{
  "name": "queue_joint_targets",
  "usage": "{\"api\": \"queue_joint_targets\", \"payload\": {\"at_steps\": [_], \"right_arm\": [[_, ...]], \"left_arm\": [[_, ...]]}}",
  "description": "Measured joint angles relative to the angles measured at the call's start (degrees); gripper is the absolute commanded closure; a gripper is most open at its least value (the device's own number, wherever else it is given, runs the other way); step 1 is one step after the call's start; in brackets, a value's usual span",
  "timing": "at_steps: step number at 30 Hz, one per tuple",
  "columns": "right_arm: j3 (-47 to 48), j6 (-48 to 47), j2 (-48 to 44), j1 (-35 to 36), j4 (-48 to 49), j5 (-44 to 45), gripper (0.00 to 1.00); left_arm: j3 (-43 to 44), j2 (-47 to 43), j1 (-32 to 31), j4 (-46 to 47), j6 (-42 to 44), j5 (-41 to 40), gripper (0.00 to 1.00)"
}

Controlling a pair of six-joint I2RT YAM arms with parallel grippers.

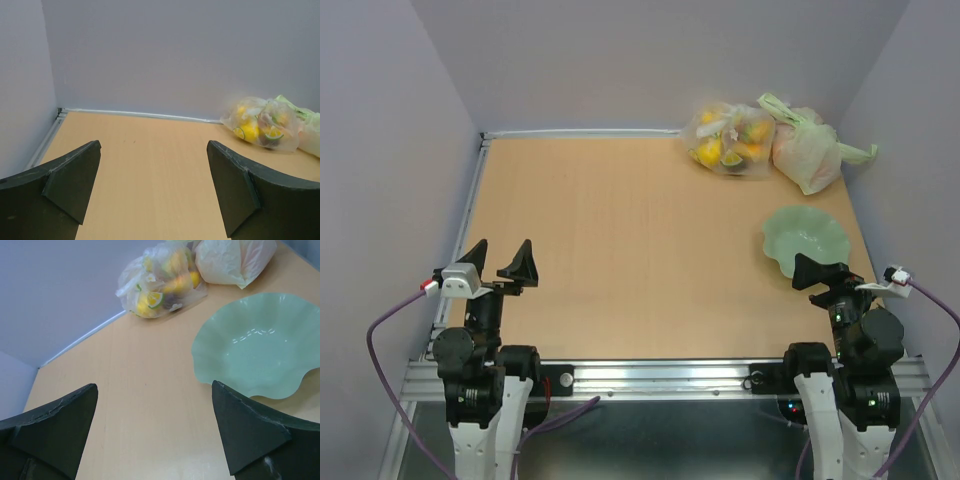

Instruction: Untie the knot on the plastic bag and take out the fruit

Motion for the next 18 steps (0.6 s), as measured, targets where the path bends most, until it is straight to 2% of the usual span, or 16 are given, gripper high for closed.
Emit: {"api": "queue_joint_targets", "payload": {"at_steps": [13, 18], "right_arm": [[0.00, 0.20, 0.17, 0.00, 0.11, -0.57, 0.00], [0.02, 0.24, 3.87, 0.00, 2.84, -2.36, 0.00]], "left_arm": [[-0.11, 0.00, 0.00, 0.02, -0.20, 0.15, 0.01], [-0.11, 0.00, 0.00, -0.70, -0.92, 1.14, 0.01]]}}
